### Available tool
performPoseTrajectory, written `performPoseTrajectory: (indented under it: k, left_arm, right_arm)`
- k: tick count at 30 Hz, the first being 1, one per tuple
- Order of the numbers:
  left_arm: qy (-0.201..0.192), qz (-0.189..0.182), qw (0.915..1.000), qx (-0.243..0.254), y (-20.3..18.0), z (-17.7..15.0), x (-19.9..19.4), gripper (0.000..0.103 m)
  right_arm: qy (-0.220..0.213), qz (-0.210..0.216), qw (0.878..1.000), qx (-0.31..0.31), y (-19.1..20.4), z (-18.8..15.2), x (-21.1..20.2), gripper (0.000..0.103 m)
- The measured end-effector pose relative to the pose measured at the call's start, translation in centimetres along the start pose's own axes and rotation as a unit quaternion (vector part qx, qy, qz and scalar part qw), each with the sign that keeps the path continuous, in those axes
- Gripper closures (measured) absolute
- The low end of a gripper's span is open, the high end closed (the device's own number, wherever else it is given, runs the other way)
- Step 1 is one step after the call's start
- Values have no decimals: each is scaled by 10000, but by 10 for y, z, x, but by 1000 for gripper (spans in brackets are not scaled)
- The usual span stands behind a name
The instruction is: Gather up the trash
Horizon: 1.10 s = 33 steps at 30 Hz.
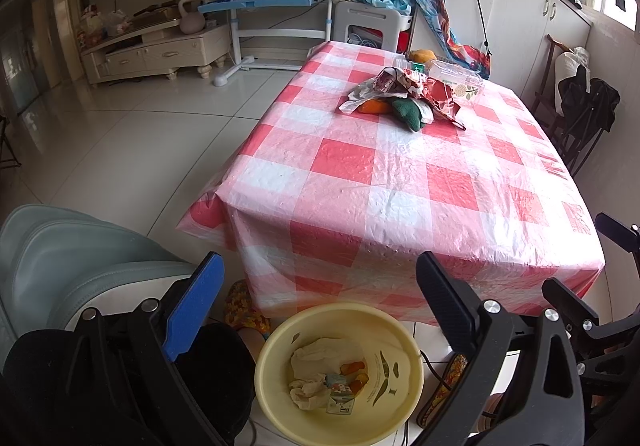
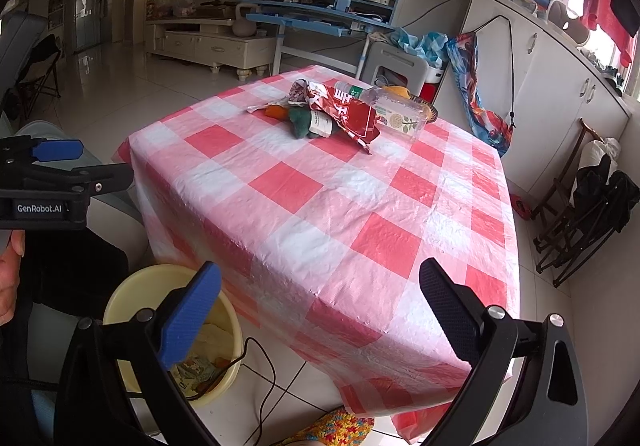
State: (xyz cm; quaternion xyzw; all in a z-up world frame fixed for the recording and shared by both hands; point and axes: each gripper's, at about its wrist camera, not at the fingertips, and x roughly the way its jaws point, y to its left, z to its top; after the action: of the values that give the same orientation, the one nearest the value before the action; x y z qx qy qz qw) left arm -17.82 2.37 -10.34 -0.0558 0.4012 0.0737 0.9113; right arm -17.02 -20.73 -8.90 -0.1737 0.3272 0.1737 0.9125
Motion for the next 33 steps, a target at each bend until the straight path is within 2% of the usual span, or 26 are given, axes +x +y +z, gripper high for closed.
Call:
performPoseTrajectory:
  k: [9,16,20,24,28,33]
  left_arm:
    - [8,-20,10000,-12,0,0,0,10]
    - [-5,-365,9993,-103,-5,17,-2,9]
    - [2,-458,9990,19,-16,46,11,9]
    - [-85,-513,9983,262,-33,79,29,9]
    - [-77,-580,9976,368,-48,118,62,9]
    - [23,-656,9964,538,-69,162,109,9]
  right_arm:
    - [6,23,10000,9,0,0,0,8]
    - [-23,145,9996,257,-6,4,-2,8]
    - [23,186,9991,373,-10,8,0,8]
    - [144,198,9995,198,-13,18,7,8]
    - [223,189,9996,-9,-20,36,22,8]
    - [221,315,9988,298,-34,45,41,8]
